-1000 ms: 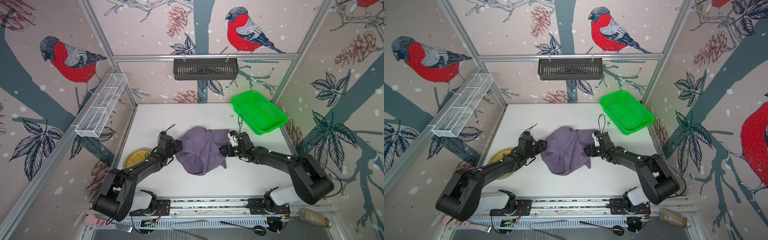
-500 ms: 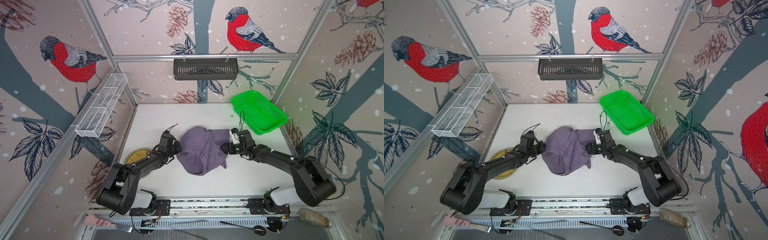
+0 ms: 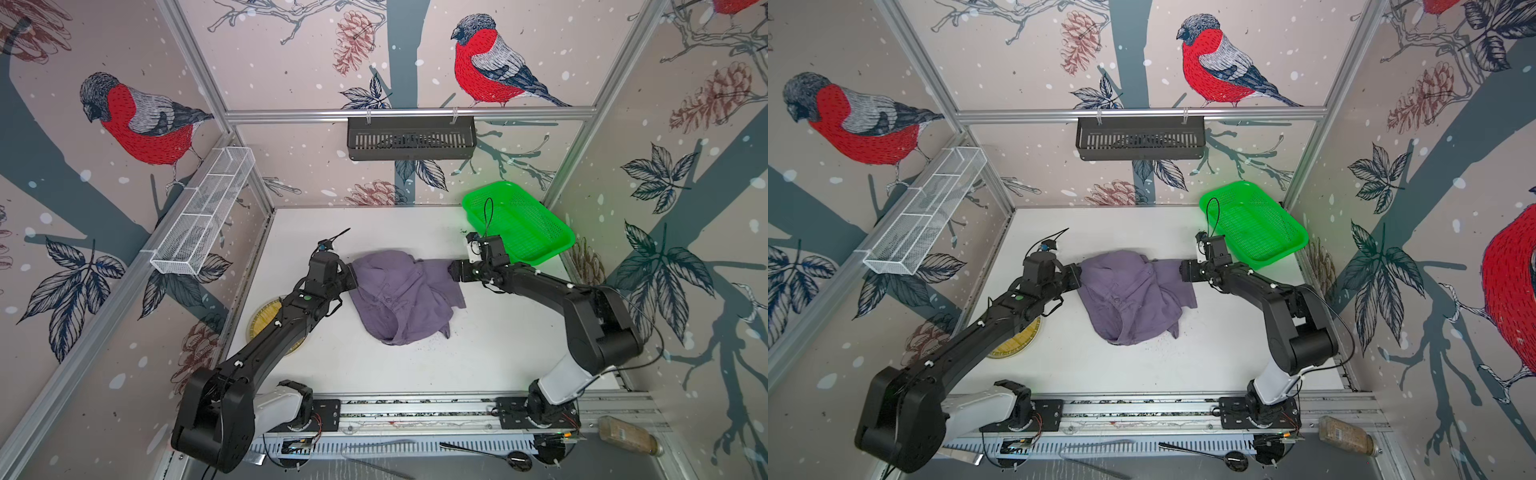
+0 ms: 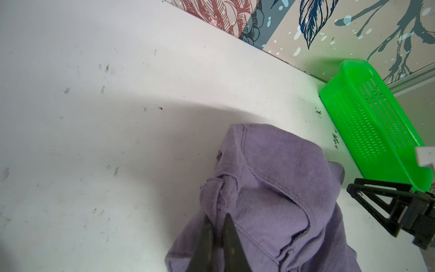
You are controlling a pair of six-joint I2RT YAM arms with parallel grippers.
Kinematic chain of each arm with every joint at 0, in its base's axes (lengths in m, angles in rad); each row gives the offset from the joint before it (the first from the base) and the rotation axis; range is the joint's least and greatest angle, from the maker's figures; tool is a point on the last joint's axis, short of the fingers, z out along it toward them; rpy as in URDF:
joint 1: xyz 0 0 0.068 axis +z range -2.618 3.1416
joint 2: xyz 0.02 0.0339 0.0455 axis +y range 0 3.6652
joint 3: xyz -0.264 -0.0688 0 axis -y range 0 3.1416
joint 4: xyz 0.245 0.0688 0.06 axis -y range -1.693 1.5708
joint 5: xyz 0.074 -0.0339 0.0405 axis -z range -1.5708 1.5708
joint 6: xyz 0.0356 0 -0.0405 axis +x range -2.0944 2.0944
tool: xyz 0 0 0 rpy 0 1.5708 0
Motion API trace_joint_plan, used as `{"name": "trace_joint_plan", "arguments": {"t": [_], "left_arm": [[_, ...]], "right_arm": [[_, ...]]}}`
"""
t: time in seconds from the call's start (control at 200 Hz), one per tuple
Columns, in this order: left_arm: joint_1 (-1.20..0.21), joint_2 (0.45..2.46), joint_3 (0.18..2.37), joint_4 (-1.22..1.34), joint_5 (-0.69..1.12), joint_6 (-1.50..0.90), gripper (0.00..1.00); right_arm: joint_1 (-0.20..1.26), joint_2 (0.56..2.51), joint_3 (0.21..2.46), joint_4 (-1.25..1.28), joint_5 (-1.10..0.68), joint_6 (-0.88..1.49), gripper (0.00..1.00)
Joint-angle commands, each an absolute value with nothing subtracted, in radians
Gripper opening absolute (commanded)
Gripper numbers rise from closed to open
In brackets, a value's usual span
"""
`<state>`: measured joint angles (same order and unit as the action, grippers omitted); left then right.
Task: Fold and stack the trousers
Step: Flatten out the trousers at the center of the table.
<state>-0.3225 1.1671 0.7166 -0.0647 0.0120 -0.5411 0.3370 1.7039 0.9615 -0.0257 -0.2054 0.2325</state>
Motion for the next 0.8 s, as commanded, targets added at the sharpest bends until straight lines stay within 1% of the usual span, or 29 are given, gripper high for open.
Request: {"name": "trace_joint_plan", "arguments": {"t": [0.0, 0.11, 0.165, 0.205, 0.29, 0.36, 0.39, 0.415, 0.45, 0.57, 0.795], "left_arm": [[-0.316, 1.157, 0.736, -0.092, -0.02, -0.496, 0.0], [-0.314, 1.159, 0.743, -0.1, -0.021, -0.488, 0.0], [-0.315, 1.161, 0.743, -0.1, -0.024, -0.484, 0.0], [-0.315, 1.163, 0.746, -0.101, -0.026, -0.481, 0.0], [-0.313, 1.17, 0.76, -0.109, -0.033, -0.469, 0.0], [-0.314, 1.177, 0.789, -0.128, -0.043, -0.448, 0.0], [-0.312, 1.18, 0.808, -0.142, -0.052, -0.435, 0.0], [-0.313, 1.183, 0.827, -0.153, -0.057, -0.423, 0.0], [-0.311, 1.19, 0.86, -0.172, -0.065, -0.405, 0.0], [-0.31, 1.231, 0.992, -0.241, -0.08, -0.344, 0.0], [-0.31, 1.328, 1.285, -0.334, -0.067, -0.245, 0.0]], "right_arm": [[0.356, 1.779, 1.013, -0.01, -0.263, 0.206, 0.86], [0.367, 1.856, 1.06, -0.02, -0.269, 0.195, 0.82], [0.375, 1.874, 1.069, -0.019, -0.273, 0.19, 0.76], [0.381, 1.877, 1.072, -0.02, -0.271, 0.189, 0.67], [0.378, 1.848, 1.061, -0.017, -0.245, 0.201, 0.41], [0.37, 1.802, 1.049, -0.023, -0.209, 0.201, 0.23], [0.363, 1.781, 1.046, -0.03, -0.197, 0.198, 0.17], [0.356, 1.76, 1.045, -0.037, -0.187, 0.196, 0.13], [0.345, 1.729, 1.041, -0.046, -0.169, 0.196, 0.1], [0.286, 1.587, 1.018, -0.073, -0.114, 0.205, 0.05], [0.16, 1.217, 1.012, -0.164, 0.037, 0.205, 0.04]]}}
